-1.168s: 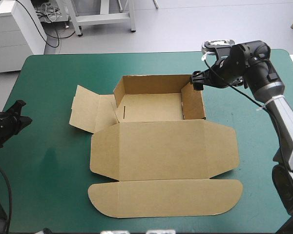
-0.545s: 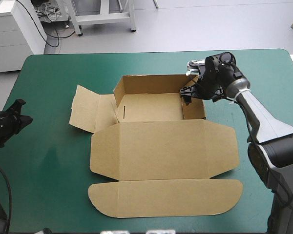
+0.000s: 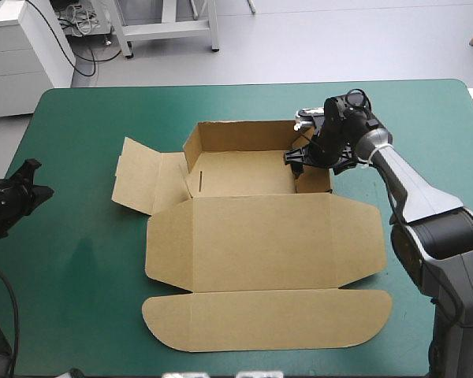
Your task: Fold the box
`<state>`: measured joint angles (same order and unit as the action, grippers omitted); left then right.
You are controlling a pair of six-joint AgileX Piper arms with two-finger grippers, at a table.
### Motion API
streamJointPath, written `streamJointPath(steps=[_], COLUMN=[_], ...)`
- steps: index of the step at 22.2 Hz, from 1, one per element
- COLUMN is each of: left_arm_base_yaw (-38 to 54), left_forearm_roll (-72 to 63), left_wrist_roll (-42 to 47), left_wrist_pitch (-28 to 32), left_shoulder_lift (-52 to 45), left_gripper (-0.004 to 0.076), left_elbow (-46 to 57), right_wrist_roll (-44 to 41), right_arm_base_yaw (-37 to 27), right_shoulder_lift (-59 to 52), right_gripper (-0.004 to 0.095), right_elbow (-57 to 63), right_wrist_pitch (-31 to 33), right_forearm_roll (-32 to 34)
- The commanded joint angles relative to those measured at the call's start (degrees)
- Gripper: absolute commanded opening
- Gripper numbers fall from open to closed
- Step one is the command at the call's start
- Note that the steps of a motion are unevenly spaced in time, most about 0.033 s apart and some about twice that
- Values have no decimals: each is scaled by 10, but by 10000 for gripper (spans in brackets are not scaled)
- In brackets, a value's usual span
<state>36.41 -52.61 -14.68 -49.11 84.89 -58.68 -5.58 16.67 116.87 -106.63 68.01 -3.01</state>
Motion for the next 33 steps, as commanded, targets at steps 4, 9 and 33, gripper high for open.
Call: streamJointPath(steps=[4, 9, 33], left_arm_base_yaw=[2, 2, 2], left_forearm_roll=[-34, -38, -37], left_wrist_roll=[1, -2, -166], left_wrist_pitch=[-3, -3, -33], left_shoulder_lift=[-22, -22, -21], left_gripper=[-8, -8, -6], left_elbow=[-14, -14, -14], right_wrist_roll=[22, 25, 119], right_arm_base_yaw=[-13, -22, -78], right_shoulder_lift=[-34, -34, -338], right_gripper=[0, -2, -2], right_elbow=[-14, -14, -32], right_wrist_pitch=[-10, -10, -10], right_forearm_roll=[-7, -13, -108])
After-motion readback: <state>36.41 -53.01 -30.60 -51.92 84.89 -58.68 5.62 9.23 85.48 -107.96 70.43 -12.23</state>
